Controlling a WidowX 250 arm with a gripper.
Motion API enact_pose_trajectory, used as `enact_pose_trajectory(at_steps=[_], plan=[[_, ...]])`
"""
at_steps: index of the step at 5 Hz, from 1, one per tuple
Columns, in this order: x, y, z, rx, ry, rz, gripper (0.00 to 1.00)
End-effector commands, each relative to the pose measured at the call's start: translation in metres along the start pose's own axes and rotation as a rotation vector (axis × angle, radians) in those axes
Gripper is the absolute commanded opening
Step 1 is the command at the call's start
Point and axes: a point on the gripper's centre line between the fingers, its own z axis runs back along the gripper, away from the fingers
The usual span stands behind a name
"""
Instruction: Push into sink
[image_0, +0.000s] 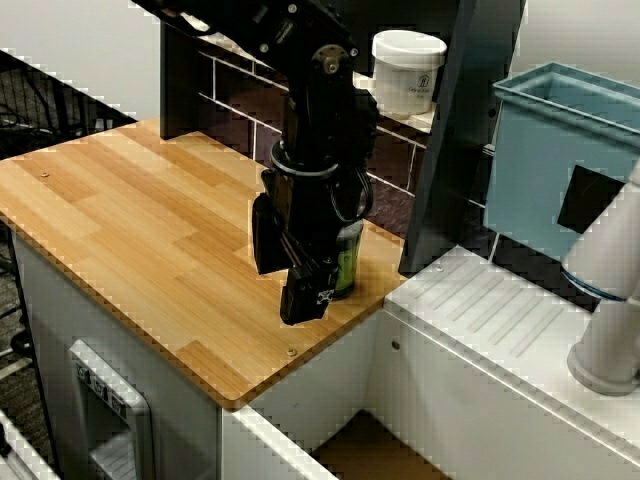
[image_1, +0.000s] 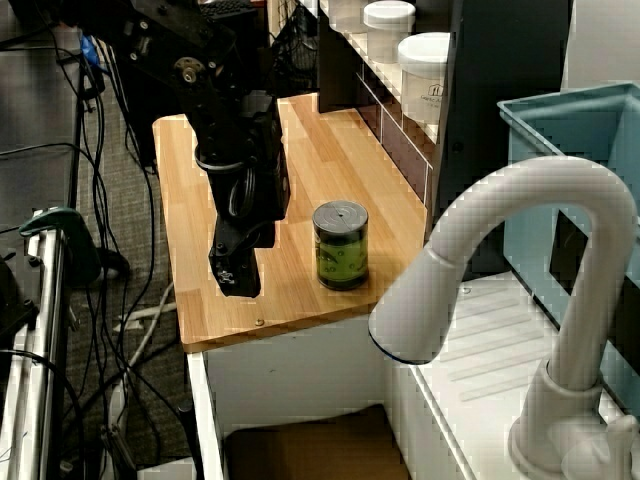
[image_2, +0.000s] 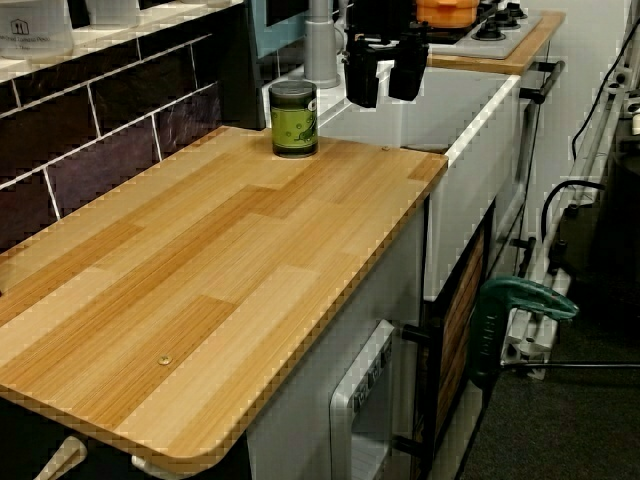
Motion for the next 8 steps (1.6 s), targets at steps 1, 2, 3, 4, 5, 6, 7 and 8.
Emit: enact_pose_trajectory(at_steps=[1,2,3,4,5,6,7,8], plan=[[0.000,0.000,0.000,0.000,0.000,0.000,1.00],[0.001,0.022,-0.007,0.005,0.030,0.027,1.00],[0.001,0.039,-0.013,0.011,0.046,0.049,1.00],[-0.002,0.064,-0.012,0.039,0.022,0.093,1.00],[-0.008,0.100,-0.014,0.065,-0.006,0.145,1.00],[-0.014,0.121,-0.016,0.092,-0.033,0.102,1.00],[-0.016,0.142,-0.015,0.076,-0.053,0.080,1.00],[-0.012,0.171,-0.019,0.085,-0.062,0.092,1.00]])
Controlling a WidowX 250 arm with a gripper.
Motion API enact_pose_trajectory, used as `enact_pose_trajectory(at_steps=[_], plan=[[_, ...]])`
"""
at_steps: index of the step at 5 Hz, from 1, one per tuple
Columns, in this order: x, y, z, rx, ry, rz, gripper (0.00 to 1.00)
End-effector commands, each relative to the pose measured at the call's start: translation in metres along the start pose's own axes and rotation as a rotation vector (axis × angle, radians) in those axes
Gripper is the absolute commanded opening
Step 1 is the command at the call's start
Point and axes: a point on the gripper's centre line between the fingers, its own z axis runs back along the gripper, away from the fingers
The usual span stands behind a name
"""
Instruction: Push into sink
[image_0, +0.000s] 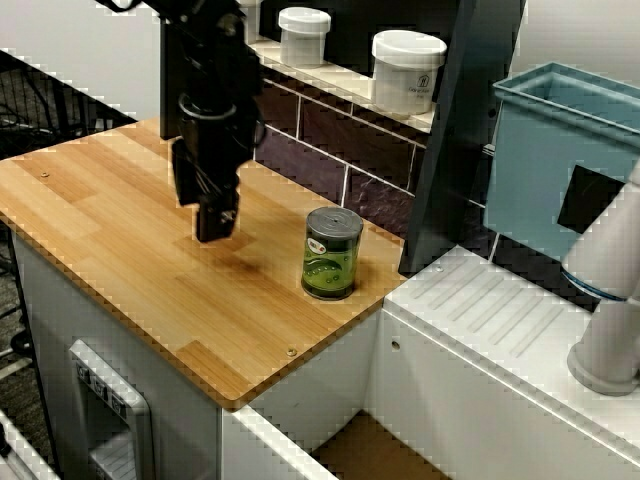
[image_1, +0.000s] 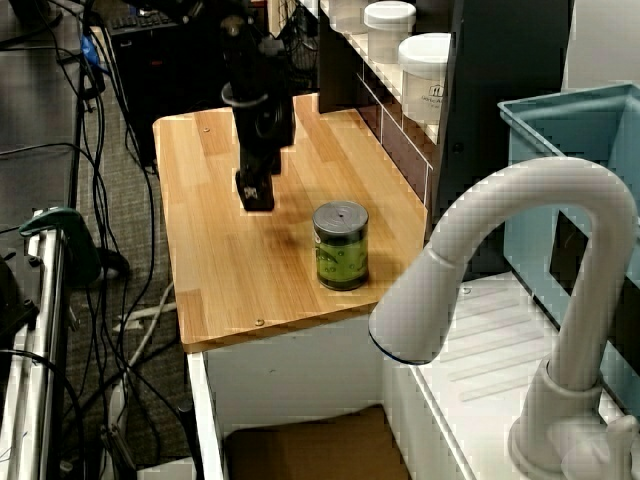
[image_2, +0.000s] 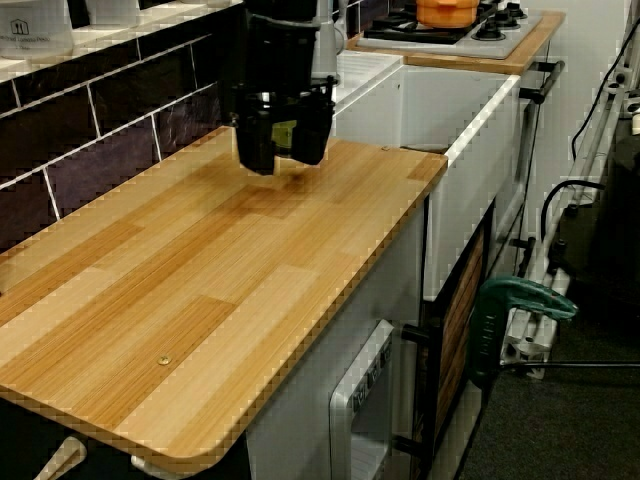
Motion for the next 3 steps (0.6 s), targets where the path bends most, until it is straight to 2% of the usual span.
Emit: enact_pose_trajectory(at_steps=[1,2,3], plan=[[0.024,0.074,0.001,0.067,-0.067,0.091,1.00],[0.041,0.094,-0.006,0.021,-0.063,-0.015,1.00],[0.046,0.106,-0.007,0.069,-0.105,0.017,1.00]])
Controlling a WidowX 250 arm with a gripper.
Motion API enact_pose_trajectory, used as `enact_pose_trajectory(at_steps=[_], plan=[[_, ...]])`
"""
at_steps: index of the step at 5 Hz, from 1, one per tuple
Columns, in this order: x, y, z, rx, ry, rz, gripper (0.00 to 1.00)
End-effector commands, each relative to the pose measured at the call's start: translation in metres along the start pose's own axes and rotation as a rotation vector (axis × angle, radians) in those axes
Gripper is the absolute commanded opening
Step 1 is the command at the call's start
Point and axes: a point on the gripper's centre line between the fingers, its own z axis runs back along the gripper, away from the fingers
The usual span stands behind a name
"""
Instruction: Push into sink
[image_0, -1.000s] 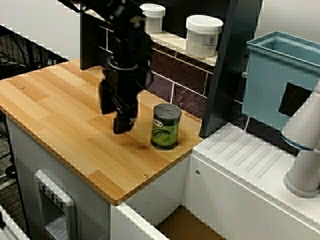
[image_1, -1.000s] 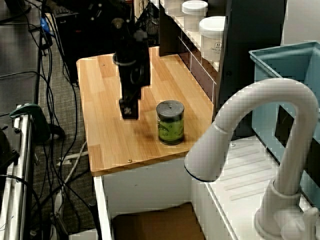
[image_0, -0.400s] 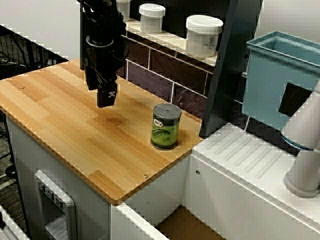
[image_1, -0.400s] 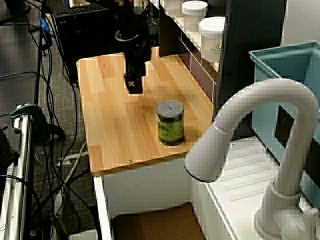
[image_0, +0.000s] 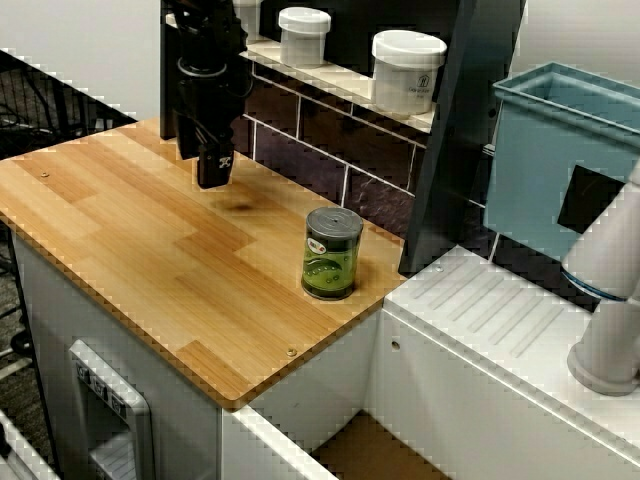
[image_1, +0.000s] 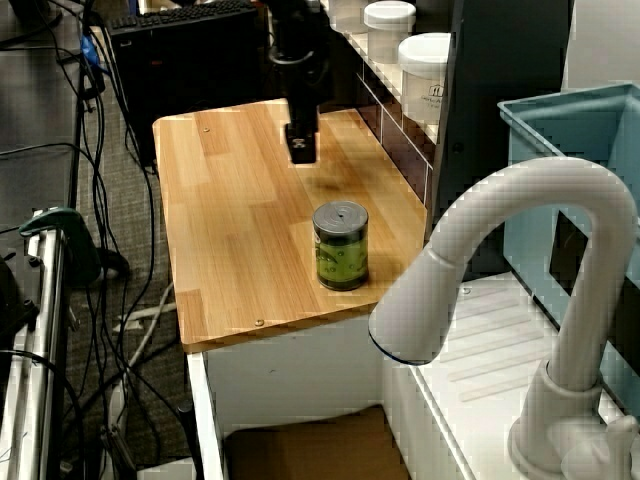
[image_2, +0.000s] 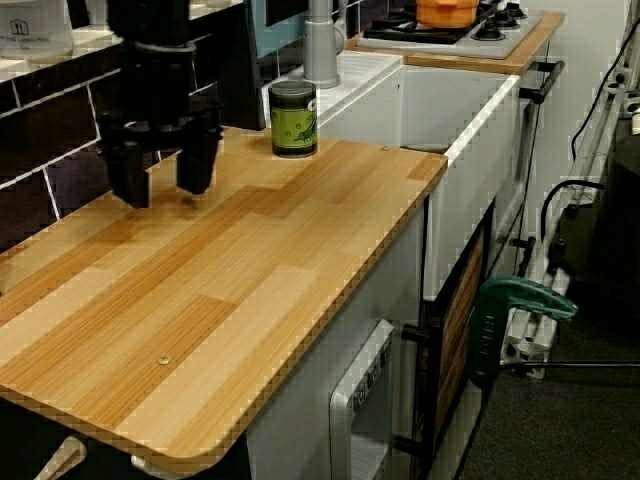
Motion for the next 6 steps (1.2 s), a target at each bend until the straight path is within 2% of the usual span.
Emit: enact_pose_trajectory(at_steps=[1,2,4,5,6], plan=[[0.012,0.031,0.020,0.076,-0.072,-0.031,1.00],[0.007,0.029,0.030,0.035,-0.079,-0.025,1.00],[0.010,0.004,0.035,0.004,-0.063,0.041,1.00],[0.014,-0.008,0.035,0.070,-0.069,0.149,1.00],[0.015,-0.011,0.037,0.106,-0.082,0.171,1.00]])
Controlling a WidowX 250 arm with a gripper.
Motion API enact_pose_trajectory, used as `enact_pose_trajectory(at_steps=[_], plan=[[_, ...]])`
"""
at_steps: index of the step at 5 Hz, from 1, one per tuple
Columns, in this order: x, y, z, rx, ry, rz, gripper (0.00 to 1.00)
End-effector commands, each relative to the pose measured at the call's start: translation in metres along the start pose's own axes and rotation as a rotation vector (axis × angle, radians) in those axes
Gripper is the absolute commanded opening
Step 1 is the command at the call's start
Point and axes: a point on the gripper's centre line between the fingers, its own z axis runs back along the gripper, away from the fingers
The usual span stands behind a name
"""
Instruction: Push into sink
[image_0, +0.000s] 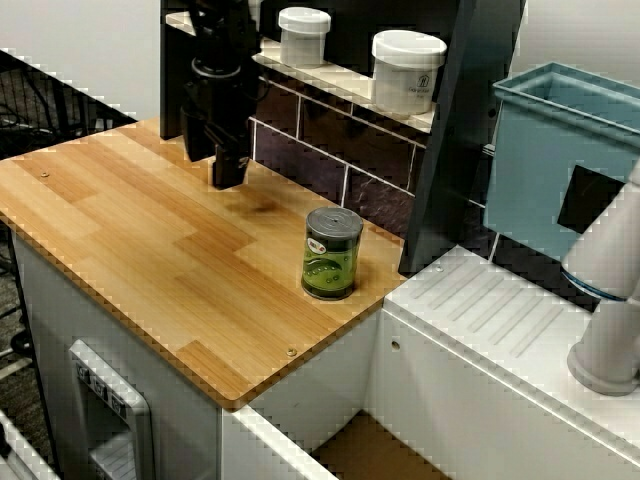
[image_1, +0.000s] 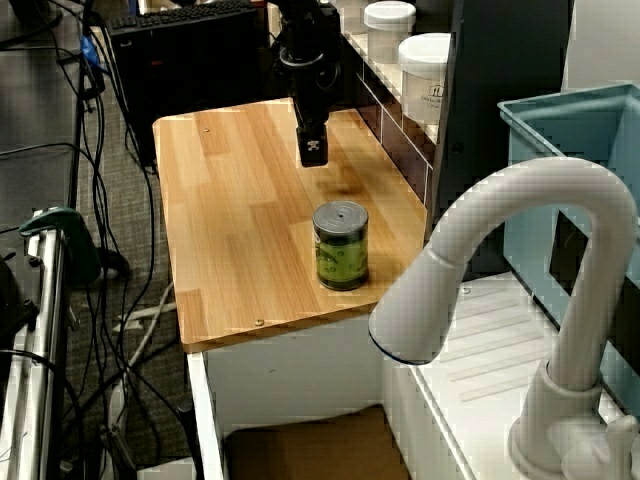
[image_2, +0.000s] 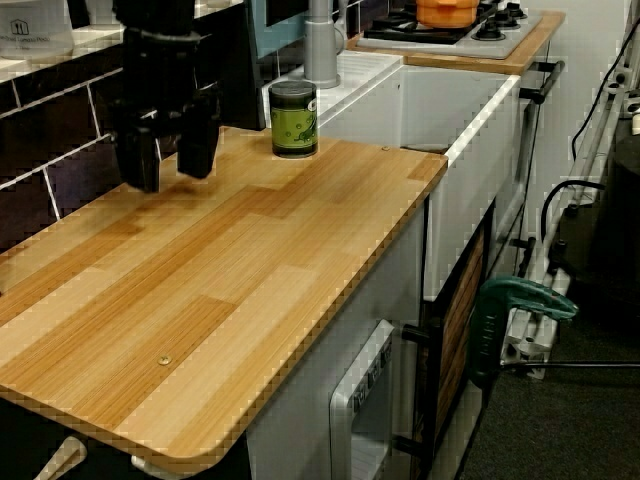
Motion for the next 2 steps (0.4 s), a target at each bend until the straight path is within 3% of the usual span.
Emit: enact_pose_trajectory(at_steps=[1,2], plan=[[0.006,0.004,0.030,0.044,-0.102,0.066,1.00],[0.007,-0.008,0.028,0.025,-0.099,0.083,1.00]])
